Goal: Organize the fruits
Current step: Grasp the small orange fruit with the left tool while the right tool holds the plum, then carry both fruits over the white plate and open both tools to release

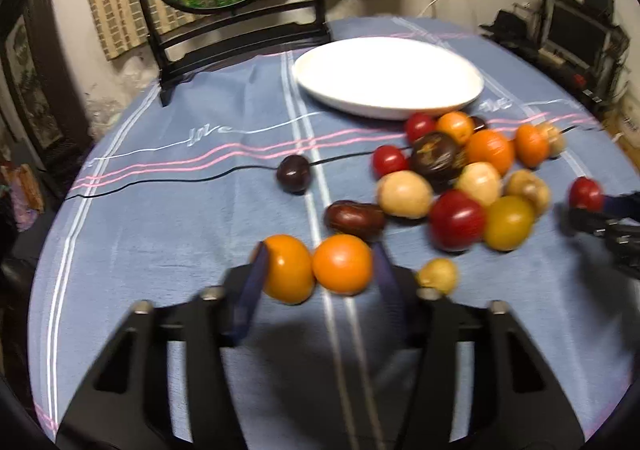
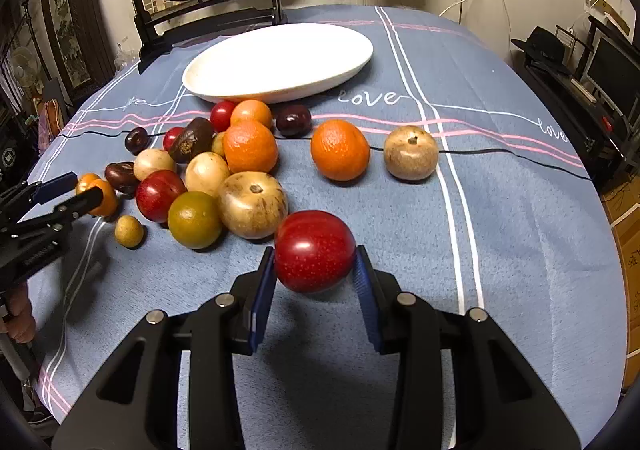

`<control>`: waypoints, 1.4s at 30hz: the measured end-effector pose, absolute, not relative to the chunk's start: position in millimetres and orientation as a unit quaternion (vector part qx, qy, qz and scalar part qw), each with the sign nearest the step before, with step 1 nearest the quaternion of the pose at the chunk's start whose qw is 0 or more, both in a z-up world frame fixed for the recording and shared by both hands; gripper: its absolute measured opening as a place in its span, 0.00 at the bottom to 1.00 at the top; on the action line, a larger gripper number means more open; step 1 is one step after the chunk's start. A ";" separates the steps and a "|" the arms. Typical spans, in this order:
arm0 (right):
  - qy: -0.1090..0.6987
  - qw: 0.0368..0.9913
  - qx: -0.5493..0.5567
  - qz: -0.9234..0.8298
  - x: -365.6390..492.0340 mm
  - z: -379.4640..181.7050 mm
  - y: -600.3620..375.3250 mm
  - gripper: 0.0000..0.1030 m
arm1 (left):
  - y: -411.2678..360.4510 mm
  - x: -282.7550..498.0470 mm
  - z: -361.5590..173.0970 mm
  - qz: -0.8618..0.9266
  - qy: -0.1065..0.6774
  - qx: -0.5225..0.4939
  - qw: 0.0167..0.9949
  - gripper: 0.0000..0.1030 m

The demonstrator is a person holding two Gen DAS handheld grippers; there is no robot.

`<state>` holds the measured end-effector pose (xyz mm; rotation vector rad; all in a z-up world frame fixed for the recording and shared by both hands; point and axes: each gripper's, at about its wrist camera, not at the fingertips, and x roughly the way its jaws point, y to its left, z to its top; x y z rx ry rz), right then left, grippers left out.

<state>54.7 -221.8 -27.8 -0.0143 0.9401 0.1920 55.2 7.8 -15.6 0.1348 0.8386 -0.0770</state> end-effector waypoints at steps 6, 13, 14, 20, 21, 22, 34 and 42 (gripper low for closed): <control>0.451 0.888 -0.011 0.095 55.0 -25.7 -218.7 0.38 | 7.6 56.8 -20.9 -0.047 0.417 0.063 0.905 0.57; 0.453 0.886 -0.012 0.096 55.2 -27.4 -218.6 0.38 | 9.9 54.3 -32.8 -0.049 0.431 0.061 0.899 0.64; 0.453 0.886 -0.012 0.097 55.2 -27.3 -218.3 0.38 | 10.3 53.3 -31.2 -0.049 0.427 0.062 0.901 0.65; 0.453 0.886 -0.011 0.100 55.1 -27.5 -216.7 0.38 | 6.1 59.1 -47.1 -0.043 0.461 0.085 0.882 0.69; 0.453 0.886 -0.011 0.101 54.7 -27.8 -216.5 0.38 | 6.8 57.7 -48.0 -0.041 0.455 0.084 0.886 0.69; 0.453 0.885 -0.012 0.101 54.8 -28.3 -216.7 0.38 | 9.4 58.7 -47.7 -0.047 0.457 0.074 0.885 0.65; 0.456 0.884 -0.016 0.101 54.8 -29.2 -216.1 0.38 | 12.8 64.7 -42.1 -0.073 0.451 0.029 0.889 0.36; 0.440 0.891 -0.010 0.111 52.2 -17.3 -216.8 0.38 | 19.8 49.7 -9.7 -0.098 0.413 0.006 0.905 0.36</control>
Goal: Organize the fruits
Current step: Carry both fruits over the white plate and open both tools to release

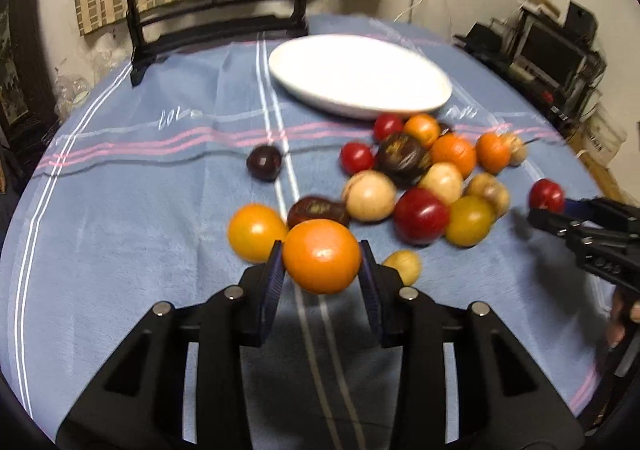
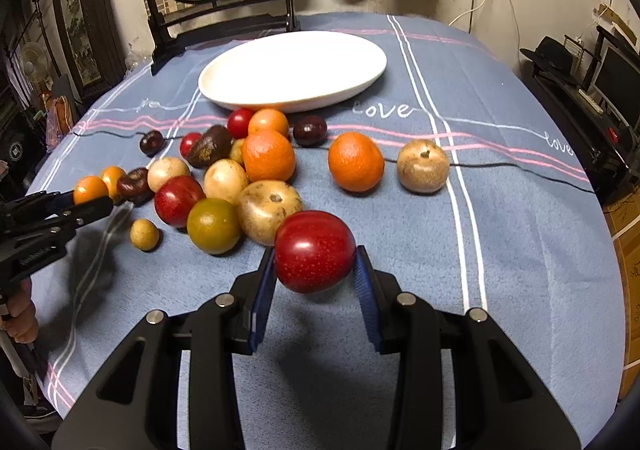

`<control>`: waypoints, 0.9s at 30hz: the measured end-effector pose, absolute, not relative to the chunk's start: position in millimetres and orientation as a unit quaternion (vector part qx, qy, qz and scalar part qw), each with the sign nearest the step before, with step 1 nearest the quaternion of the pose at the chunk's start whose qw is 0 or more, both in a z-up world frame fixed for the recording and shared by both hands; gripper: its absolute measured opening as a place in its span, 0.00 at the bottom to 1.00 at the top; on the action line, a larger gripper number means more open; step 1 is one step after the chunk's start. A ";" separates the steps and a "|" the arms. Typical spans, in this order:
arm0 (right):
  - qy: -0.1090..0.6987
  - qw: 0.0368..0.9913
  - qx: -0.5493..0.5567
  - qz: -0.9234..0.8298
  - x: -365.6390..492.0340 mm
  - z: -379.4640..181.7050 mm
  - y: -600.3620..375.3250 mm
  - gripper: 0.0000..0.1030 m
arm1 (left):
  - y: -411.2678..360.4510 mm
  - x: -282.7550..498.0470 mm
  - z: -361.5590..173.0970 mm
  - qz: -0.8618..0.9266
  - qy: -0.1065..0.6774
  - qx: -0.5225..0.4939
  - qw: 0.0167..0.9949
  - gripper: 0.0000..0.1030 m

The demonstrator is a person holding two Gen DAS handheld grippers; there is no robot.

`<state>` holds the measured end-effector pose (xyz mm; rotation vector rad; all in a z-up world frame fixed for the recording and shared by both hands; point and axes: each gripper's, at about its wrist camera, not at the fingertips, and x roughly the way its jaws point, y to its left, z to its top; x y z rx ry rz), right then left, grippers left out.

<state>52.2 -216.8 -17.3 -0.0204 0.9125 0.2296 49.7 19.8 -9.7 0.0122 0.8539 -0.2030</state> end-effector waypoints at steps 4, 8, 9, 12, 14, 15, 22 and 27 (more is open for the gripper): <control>0.419 0.899 -0.011 0.125 56.0 4.5 -216.5 0.38 | 14.4 53.8 22.7 -0.116 0.385 0.008 0.916 0.36; 0.389 0.911 -0.025 0.137 72.1 32.0 -212.5 0.38 | 2.2 77.7 47.0 -0.117 0.369 0.012 0.922 0.36; 0.382 0.913 -0.030 0.137 80.0 37.5 -211.0 0.38 | -2.2 87.6 51.3 -0.116 0.366 0.012 0.923 0.36; 0.376 0.915 -0.028 0.145 108.9 44.1 -205.4 0.38 | -13.9 122.1 53.4 -0.117 0.374 0.008 0.920 0.36; 0.383 0.911 -0.027 0.151 130.6 42.0 -199.8 0.38 | -22.0 154.2 48.5 -0.111 0.385 0.002 0.916 0.36; 0.386 0.910 -0.029 0.150 144.4 39.1 -195.7 0.38 | -24.4 165.7 45.8 -0.108 0.389 0.002 0.915 0.36; 0.438 0.888 -0.030 0.139 217.7 6.1 -179.8 0.38 | -30.4 244.5 13.0 -0.072 0.437 -0.003 0.897 0.36; 0.465 0.874 -0.031 0.137 246.0 -13.9 -175.9 0.39 | -32.7 266.9 -6.9 -0.069 0.459 -0.001 0.886 0.36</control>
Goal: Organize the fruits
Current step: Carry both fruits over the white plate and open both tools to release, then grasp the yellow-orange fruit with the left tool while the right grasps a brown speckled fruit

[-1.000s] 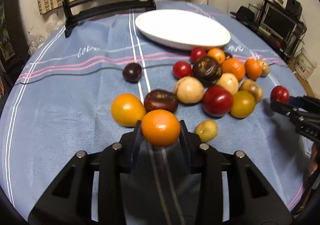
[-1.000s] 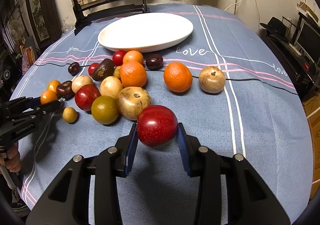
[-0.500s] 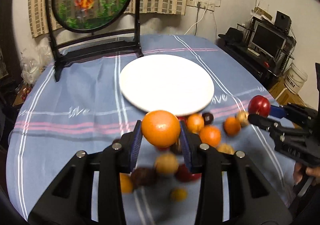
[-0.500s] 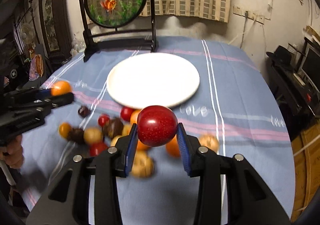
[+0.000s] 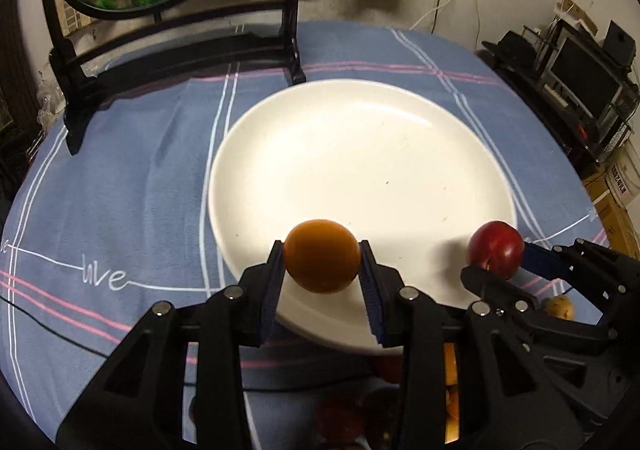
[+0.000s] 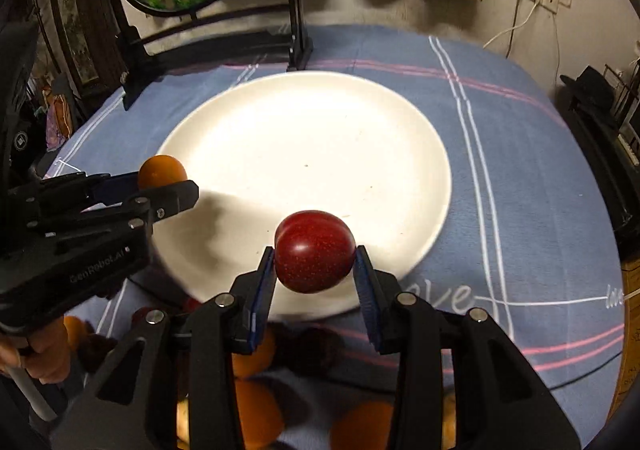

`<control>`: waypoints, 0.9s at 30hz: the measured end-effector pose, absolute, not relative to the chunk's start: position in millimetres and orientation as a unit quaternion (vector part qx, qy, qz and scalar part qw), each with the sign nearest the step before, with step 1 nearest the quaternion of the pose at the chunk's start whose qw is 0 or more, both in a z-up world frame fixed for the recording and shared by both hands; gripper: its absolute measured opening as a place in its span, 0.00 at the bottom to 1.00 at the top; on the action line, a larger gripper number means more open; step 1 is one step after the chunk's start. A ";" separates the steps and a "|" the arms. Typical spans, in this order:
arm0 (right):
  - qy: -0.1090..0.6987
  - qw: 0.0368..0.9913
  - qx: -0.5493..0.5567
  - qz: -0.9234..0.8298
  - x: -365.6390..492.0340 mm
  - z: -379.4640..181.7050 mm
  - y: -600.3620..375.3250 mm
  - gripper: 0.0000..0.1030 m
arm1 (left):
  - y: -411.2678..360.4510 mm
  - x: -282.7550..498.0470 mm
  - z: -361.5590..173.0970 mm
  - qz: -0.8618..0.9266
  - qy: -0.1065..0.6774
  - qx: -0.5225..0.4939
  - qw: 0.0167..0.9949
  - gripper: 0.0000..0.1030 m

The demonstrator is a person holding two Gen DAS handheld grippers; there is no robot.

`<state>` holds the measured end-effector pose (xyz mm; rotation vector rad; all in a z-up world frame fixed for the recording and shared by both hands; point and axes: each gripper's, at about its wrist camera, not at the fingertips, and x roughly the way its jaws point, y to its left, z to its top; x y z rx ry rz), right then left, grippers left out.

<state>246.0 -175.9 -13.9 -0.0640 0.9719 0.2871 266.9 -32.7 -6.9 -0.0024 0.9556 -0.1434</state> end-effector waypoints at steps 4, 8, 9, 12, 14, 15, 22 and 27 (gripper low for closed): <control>0.459 0.879 -0.038 0.121 249.8 -16.1 -173.8 0.59 | -34.4 268.8 -13.4 -0.057 0.454 0.002 0.889 0.61; 0.447 0.886 -0.037 0.115 244.0 -7.1 -177.8 0.59 | -31.1 260.6 -6.2 -0.063 0.447 -0.002 0.893 0.62; 0.445 0.888 -0.031 0.115 241.8 -4.8 -180.9 0.59 | -30.0 256.3 -2.8 -0.066 0.443 -0.003 0.894 0.62; 0.435 0.893 -0.011 0.118 226.5 5.4 -192.3 0.59 | -24.7 242.8 6.7 -0.072 0.437 -0.007 0.897 0.67; 0.428 0.896 -0.003 0.117 215.1 10.6 -198.5 0.60 | -19.3 229.6 13.0 -0.072 0.432 -0.007 0.899 0.70; 0.424 0.898 0.001 0.116 206.2 13.2 -203.2 0.60 | -17.0 223.8 14.8 -0.074 0.430 -0.006 0.900 0.70; 0.414 0.904 0.005 0.106 145.4 17.4 -220.2 0.60 | 2.0 164.1 26.2 -0.069 0.410 0.002 0.909 0.76; 0.413 0.904 0.014 0.108 105.7 14.4 -222.5 0.60 | 16.7 120.7 20.7 -0.059 0.405 0.008 0.912 0.79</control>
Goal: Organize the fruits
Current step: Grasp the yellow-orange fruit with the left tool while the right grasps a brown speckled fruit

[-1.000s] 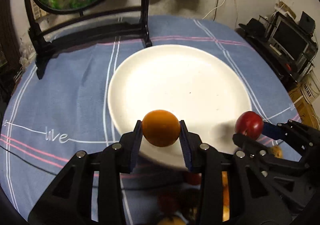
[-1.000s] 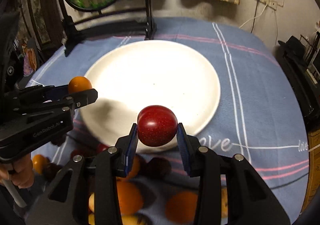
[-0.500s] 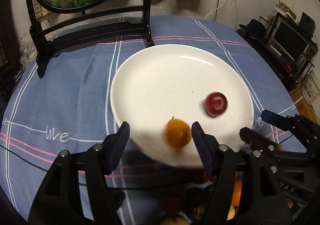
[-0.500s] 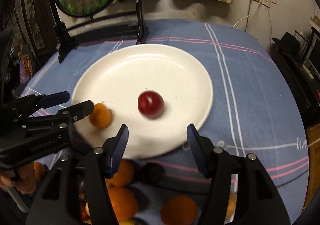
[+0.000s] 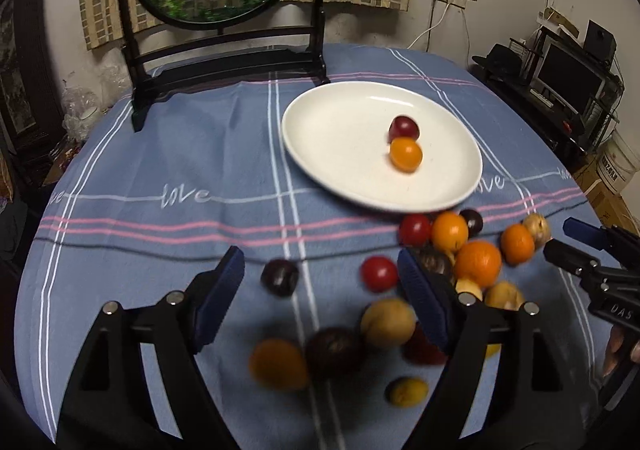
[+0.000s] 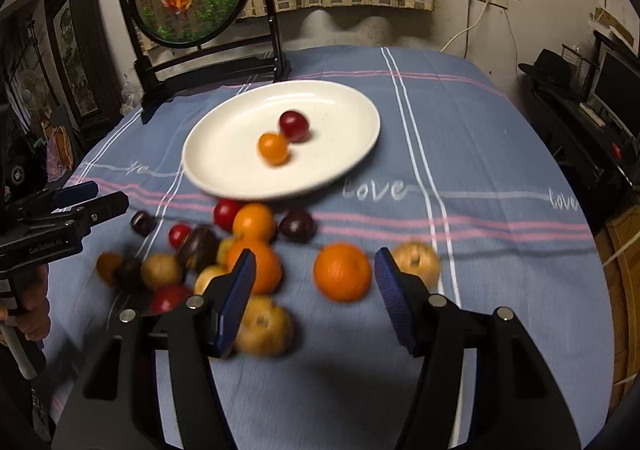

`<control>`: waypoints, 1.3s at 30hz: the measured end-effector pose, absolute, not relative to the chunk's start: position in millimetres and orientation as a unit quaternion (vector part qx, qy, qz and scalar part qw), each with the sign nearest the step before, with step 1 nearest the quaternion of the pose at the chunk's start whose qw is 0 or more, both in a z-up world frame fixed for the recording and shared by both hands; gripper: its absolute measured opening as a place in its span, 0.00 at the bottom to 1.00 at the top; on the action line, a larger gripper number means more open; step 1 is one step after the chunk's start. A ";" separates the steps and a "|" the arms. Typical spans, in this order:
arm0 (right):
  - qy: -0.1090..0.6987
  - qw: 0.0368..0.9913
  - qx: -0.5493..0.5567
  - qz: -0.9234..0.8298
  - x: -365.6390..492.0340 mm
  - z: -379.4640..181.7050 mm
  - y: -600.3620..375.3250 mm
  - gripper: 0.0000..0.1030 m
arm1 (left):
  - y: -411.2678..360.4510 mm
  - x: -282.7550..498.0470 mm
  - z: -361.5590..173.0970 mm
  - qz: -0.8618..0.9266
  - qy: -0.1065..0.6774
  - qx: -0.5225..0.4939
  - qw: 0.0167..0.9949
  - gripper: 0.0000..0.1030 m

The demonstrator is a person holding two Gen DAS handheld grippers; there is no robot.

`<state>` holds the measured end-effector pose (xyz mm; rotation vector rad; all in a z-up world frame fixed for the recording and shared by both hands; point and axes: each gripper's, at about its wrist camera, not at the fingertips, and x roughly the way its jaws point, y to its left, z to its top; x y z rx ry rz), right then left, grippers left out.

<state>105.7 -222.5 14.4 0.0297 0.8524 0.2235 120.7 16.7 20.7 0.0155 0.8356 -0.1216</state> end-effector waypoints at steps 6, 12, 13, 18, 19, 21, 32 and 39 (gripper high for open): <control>0.417 0.902 0.017 0.112 69.4 1.7 -219.7 0.60 | 30.1 83.9 1.4 -0.055 0.419 0.016 0.906 0.80; 0.424 0.898 0.025 0.118 50.3 -7.2 -218.8 0.60 | 41.4 68.5 -19.7 -0.053 0.436 0.018 0.898 0.80; 0.425 0.897 0.023 0.119 48.4 -8.0 -218.3 0.60 | 42.4 67.1 -23.1 -0.054 0.440 0.021 0.896 0.80; 0.430 0.895 0.021 0.119 43.5 -12.3 -219.7 0.60 | 44.3 65.6 -36.1 -0.052 0.453 0.042 0.889 0.80; 0.432 0.894 0.020 0.118 43.0 -14.0 -220.0 0.60 | 46.2 68.0 -39.0 -0.052 0.456 0.039 0.887 0.80; 0.437 0.891 0.021 0.117 44.1 -17.4 -219.8 0.60 | 48.6 73.0 -42.1 -0.048 0.459 0.036 0.886 0.80; 0.452 0.883 -0.011 0.125 54.2 -27.8 -204.0 0.60 | 51.0 90.6 -48.4 -0.069 0.452 0.022 0.889 0.44; 0.464 0.877 -0.044 0.121 68.0 -34.3 -193.3 0.60 | 50.1 89.2 -48.8 -0.079 0.442 0.017 0.893 0.41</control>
